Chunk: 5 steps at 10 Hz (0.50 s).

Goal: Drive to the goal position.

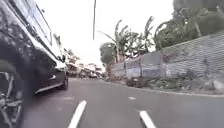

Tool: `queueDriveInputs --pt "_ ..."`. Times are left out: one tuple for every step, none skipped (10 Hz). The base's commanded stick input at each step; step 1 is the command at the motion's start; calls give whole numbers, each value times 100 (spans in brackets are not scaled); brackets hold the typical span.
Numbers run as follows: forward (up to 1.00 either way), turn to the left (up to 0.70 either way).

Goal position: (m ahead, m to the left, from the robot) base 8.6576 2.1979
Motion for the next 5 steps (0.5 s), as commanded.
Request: queueDriveInputs --pt "100 0" --pt "100 0" --pt "100 0" --pt "100 0" --pt "100 0"
